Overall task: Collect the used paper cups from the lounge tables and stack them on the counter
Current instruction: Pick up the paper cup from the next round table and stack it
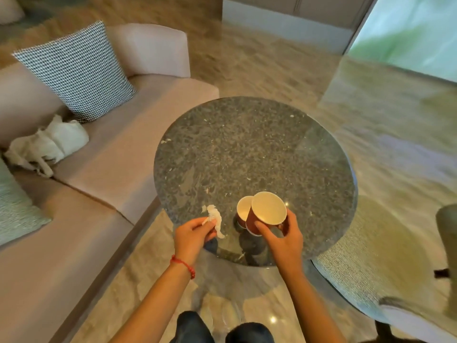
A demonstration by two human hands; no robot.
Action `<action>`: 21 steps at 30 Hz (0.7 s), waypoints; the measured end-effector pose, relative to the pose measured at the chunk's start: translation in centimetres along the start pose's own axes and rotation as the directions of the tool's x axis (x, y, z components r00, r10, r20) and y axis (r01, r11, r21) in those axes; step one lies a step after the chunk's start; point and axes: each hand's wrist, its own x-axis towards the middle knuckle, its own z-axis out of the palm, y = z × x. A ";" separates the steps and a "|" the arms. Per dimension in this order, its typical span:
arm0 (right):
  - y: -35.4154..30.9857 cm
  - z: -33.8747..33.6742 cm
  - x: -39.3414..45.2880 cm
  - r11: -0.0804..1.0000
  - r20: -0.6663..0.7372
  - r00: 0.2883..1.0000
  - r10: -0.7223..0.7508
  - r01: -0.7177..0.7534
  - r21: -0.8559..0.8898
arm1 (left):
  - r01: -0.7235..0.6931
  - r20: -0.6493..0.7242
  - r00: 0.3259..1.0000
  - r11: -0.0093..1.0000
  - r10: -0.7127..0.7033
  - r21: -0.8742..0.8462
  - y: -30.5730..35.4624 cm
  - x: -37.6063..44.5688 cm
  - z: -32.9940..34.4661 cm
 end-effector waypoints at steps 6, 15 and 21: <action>0.5 0.7 2.9 1.000 0.016 1.000 -0.016 0.016 -0.014 | 0.020 -0.028 0.999 1.000 -0.020 0.010 0.2 1.5 0.7; 3.1 1.9 3.6 0.995 0.044 0.999 -0.001 0.005 -0.102 | 0.034 -0.021 0.999 0.999 -0.034 0.031 -0.2 2.4 0.3; 4.8 2.5 3.6 0.994 0.090 0.993 0.070 -0.062 -0.089 | 0.068 -0.034 0.997 0.996 -0.066 0.056 -1.2 2.6 -0.2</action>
